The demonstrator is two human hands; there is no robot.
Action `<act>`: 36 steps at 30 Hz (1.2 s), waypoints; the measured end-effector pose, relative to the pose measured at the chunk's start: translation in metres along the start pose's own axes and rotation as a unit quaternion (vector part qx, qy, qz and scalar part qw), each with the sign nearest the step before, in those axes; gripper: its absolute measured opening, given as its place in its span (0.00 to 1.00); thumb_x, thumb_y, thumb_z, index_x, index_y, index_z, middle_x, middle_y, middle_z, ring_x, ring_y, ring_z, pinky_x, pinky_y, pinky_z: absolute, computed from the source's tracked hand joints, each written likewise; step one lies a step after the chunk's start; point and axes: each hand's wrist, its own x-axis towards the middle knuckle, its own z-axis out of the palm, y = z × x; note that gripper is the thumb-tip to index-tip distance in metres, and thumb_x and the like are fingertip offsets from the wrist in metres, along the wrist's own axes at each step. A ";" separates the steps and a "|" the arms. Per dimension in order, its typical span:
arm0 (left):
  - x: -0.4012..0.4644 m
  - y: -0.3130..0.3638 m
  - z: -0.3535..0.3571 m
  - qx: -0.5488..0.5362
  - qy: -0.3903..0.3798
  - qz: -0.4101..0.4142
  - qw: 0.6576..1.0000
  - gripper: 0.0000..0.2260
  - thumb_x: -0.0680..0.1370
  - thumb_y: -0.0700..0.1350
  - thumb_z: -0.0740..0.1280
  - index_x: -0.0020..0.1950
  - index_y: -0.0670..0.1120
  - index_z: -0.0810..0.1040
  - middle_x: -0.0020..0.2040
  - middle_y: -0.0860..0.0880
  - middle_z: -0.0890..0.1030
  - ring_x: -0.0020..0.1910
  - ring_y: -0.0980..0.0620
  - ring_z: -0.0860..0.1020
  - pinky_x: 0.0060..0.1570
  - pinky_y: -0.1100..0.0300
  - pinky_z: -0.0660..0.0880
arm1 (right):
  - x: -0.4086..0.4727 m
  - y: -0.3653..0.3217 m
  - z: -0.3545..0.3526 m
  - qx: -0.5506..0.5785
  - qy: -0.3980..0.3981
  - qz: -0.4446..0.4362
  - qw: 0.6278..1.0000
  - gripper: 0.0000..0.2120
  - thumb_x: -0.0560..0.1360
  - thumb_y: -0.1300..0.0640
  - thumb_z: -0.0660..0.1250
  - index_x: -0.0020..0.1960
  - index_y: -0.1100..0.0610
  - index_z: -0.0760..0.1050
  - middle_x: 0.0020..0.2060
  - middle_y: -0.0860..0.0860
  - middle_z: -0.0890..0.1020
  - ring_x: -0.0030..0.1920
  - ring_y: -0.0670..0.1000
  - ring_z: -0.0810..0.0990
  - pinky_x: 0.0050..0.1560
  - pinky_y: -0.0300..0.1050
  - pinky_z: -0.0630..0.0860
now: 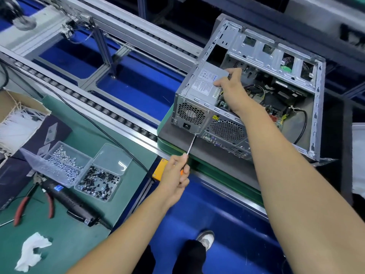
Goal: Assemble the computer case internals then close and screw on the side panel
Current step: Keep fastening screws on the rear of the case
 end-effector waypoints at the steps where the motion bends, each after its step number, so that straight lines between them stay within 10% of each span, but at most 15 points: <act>1: 0.000 0.002 -0.002 0.149 0.033 0.091 0.984 0.12 0.81 0.52 0.68 0.42 0.49 0.70 0.33 0.50 0.72 0.25 0.54 0.64 0.24 0.62 0.62 | 0.000 0.001 0.000 -0.003 0.000 -0.001 1.000 0.12 0.79 0.56 0.61 0.60 0.52 0.61 0.53 0.52 0.72 0.45 0.48 0.72 0.40 0.43 0.69; 4: 0.002 -0.001 -0.015 0.560 0.122 0.301 0.762 0.10 0.84 0.53 0.62 0.46 0.52 0.68 0.35 0.54 0.74 0.34 0.50 0.74 0.34 0.54 0.74 | 0.002 0.003 0.001 -0.011 0.000 -0.001 1.000 0.11 0.80 0.56 0.60 0.59 0.51 0.60 0.53 0.51 0.71 0.43 0.47 0.71 0.37 0.40 0.69; 6: -0.002 -0.001 -0.015 0.600 0.133 0.332 0.715 0.10 0.84 0.56 0.58 0.47 0.53 0.66 0.36 0.53 0.74 0.37 0.49 0.75 0.36 0.52 0.75 | 0.003 0.004 0.001 -0.010 -0.001 -0.001 1.000 0.11 0.80 0.56 0.60 0.59 0.51 0.60 0.55 0.52 0.71 0.44 0.48 0.72 0.38 0.41 0.70; 9: -0.002 0.007 -0.009 0.487 0.093 0.267 0.826 0.08 0.83 0.54 0.57 0.48 0.53 0.70 0.36 0.51 0.77 0.35 0.50 0.75 0.37 0.53 0.73 | 0.001 0.003 0.000 -0.001 -0.005 0.000 1.000 0.11 0.79 0.56 0.60 0.58 0.50 0.60 0.53 0.50 0.72 0.47 0.48 0.73 0.39 0.41 0.70; 13: -0.005 0.012 -0.008 0.041 -0.006 0.045 0.998 0.01 0.82 0.42 0.66 0.53 0.45 0.77 0.40 0.43 0.77 0.34 0.52 0.73 0.36 0.61 0.73 | 0.001 0.001 0.000 0.010 -0.006 -0.002 1.000 0.12 0.78 0.56 0.61 0.58 0.50 0.61 0.52 0.49 0.73 0.48 0.48 0.74 0.38 0.38 0.73; 18: -0.005 0.008 -0.003 -0.243 -0.021 -0.140 0.960 0.09 0.77 0.48 0.73 0.50 0.43 0.80 0.39 0.46 0.76 0.30 0.59 0.73 0.26 0.70 0.73 | 0.005 0.005 0.000 0.007 0.001 0.003 1.000 0.12 0.79 0.57 0.61 0.60 0.51 0.60 0.53 0.49 0.73 0.49 0.46 0.74 0.38 0.37 0.71; 23: 0.001 0.003 0.003 0.031 0.054 0.038 0.997 0.12 0.81 0.51 0.69 0.43 0.46 0.72 0.35 0.47 0.76 0.25 0.57 0.66 0.22 0.66 0.63 | 0.010 0.008 0.000 0.005 -0.005 -0.001 1.000 0.12 0.80 0.57 0.60 0.60 0.51 0.60 0.58 0.53 0.71 0.51 0.49 0.74 0.42 0.40 0.72; 27: 0.004 -0.005 -0.009 0.511 0.160 0.363 0.763 0.11 0.83 0.53 0.65 0.43 0.51 0.71 0.36 0.51 0.75 0.33 0.50 0.73 0.33 0.58 0.71 | 0.009 0.010 0.000 0.003 -0.014 -0.006 1.000 0.14 0.76 0.53 0.61 0.59 0.50 0.60 0.62 0.56 0.69 0.57 0.54 0.73 0.52 0.49 0.73; 29: 0.002 -0.005 -0.010 0.553 0.180 0.368 0.726 0.11 0.84 0.55 0.62 0.44 0.52 0.69 0.37 0.51 0.74 0.35 0.49 0.73 0.34 0.54 0.72 | 0.008 0.007 0.000 0.008 -0.014 -0.002 1.000 0.14 0.74 0.52 0.61 0.57 0.49 0.61 0.62 0.56 0.70 0.56 0.54 0.74 0.50 0.49 0.74; 34: 0.004 0.003 -0.006 0.181 0.077 0.154 0.968 0.03 0.82 0.45 0.65 0.50 0.48 0.77 0.40 0.45 0.81 0.33 0.52 0.75 0.30 0.59 0.70 | 0.004 0.003 0.000 0.021 -0.014 -0.004 1.000 0.11 0.71 0.51 0.62 0.50 0.44 0.61 0.60 0.55 0.72 0.52 0.52 0.75 0.46 0.47 0.73; 36: -0.001 0.004 -0.009 -0.038 0.036 0.011 0.999 0.04 0.81 0.43 0.69 0.55 0.44 0.80 0.43 0.44 0.82 0.32 0.55 0.77 0.25 0.65 0.68 | 0.003 0.003 0.000 0.025 -0.015 -0.005 1.000 0.11 0.71 0.51 0.62 0.50 0.45 0.62 0.57 0.54 0.73 0.50 0.51 0.75 0.45 0.46 0.73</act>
